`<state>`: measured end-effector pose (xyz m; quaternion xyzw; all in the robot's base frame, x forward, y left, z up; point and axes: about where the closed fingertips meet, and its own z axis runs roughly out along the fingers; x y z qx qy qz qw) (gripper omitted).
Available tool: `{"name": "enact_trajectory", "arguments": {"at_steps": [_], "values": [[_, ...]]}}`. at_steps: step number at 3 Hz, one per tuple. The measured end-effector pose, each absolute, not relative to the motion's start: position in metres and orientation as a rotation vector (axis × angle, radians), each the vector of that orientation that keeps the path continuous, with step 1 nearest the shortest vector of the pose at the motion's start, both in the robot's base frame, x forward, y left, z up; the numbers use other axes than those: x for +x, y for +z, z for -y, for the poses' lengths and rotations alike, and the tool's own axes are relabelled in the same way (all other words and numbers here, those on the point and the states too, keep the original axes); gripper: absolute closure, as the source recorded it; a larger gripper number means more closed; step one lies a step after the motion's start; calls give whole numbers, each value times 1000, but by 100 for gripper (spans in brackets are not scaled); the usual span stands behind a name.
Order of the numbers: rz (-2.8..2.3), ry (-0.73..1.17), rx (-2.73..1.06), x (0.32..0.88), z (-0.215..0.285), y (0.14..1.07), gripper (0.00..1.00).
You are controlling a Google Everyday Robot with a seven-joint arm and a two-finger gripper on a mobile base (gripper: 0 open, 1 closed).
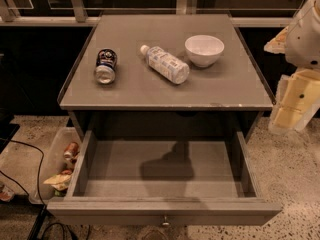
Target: Close top drawer
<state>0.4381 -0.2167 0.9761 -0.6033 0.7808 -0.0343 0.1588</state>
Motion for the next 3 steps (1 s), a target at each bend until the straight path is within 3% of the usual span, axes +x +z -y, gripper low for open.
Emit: {"name": "enact_trajectory", "arguments": {"at_steps": [3], "values": [[-2244, 25, -1746, 410, 218, 929, 0]]}}
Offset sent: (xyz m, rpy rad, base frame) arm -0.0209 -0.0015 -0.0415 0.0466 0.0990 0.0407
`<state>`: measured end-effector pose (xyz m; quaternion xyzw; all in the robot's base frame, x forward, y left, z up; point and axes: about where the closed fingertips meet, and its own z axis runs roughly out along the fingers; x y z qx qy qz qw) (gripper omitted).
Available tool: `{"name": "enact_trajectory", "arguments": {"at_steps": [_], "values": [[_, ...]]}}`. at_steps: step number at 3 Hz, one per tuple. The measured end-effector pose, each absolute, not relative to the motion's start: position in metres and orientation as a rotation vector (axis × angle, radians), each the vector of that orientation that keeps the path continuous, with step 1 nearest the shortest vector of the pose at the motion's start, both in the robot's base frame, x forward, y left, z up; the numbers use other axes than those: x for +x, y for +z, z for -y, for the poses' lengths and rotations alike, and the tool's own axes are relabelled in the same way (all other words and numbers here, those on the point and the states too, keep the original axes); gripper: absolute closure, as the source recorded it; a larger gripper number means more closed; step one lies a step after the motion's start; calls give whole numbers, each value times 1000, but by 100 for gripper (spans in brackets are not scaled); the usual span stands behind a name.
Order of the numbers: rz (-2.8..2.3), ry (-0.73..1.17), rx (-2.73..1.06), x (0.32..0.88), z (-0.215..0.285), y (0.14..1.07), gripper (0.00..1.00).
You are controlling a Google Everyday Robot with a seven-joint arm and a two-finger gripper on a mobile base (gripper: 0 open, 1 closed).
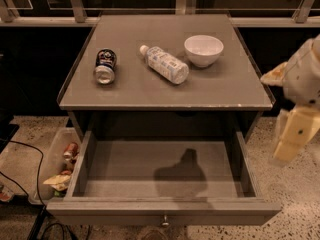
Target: Close top drawer
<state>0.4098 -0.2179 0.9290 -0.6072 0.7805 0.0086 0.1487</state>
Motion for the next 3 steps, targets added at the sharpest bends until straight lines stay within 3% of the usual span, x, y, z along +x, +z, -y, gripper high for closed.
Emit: {"name": "enact_trajectory", "arguments": {"at_steps": [1, 3], "values": [[-2227, 68, -1728, 381, 218, 892, 18], [-2183, 86, -1639, 358, 218, 833, 65]]}}
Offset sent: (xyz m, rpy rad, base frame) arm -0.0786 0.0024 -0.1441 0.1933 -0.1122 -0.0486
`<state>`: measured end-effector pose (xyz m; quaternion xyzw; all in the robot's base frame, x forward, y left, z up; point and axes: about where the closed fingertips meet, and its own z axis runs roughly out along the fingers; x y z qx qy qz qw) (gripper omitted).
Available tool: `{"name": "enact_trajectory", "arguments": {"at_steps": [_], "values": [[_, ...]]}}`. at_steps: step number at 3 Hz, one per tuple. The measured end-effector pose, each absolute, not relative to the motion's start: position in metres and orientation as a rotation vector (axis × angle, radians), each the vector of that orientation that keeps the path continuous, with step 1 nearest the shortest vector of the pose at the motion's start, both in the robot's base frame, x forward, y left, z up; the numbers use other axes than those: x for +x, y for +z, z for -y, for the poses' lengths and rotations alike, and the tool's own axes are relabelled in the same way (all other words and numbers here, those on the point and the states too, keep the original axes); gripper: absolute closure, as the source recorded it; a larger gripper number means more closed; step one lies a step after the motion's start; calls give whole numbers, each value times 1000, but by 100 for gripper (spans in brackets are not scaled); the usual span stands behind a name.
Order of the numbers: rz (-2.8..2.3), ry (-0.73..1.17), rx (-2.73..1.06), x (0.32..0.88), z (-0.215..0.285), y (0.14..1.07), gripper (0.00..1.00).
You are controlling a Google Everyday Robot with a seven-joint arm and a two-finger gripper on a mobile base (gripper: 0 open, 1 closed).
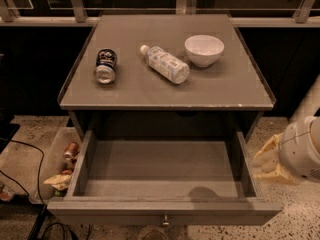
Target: Close top drawer
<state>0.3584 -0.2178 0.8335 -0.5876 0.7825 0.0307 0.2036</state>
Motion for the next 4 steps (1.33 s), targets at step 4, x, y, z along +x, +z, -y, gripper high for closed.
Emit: {"name": "enact_trajectory", "arguments": {"at_steps": [4], "values": [[-2326, 230, -1540, 313, 204, 737, 100]]}}
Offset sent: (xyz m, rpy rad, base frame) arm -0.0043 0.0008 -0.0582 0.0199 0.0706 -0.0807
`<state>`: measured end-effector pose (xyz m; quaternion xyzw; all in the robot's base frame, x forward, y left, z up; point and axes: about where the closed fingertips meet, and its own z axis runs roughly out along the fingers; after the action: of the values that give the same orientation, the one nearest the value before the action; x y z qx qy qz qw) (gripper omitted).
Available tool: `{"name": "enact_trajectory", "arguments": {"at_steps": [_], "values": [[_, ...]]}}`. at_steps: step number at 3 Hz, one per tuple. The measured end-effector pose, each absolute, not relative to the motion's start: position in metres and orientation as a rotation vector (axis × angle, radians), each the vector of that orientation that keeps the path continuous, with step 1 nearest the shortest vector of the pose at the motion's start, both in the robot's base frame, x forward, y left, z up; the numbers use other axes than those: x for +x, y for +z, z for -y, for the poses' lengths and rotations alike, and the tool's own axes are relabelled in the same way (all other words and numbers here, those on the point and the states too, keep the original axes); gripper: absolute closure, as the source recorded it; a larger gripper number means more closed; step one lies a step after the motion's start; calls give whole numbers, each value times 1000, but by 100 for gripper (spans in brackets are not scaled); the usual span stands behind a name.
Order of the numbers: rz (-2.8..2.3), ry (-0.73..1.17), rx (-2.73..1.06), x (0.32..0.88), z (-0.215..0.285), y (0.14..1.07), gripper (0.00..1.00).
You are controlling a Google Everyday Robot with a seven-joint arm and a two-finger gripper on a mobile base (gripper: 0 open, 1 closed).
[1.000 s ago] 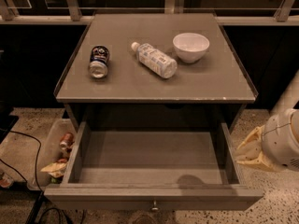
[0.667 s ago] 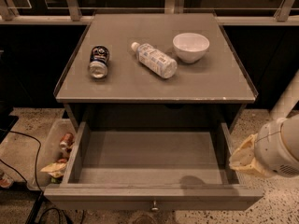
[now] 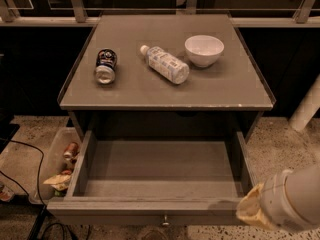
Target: Close top drawer
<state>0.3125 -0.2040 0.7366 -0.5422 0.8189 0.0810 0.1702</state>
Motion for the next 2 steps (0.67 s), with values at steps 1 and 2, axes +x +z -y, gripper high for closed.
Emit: {"name": "enact_trajectory", "arguments": {"at_steps": [1, 2], "values": [[-2305, 277, -1549, 286, 191, 712, 100], [-2246, 307, -1570, 283, 177, 692, 100]]}}
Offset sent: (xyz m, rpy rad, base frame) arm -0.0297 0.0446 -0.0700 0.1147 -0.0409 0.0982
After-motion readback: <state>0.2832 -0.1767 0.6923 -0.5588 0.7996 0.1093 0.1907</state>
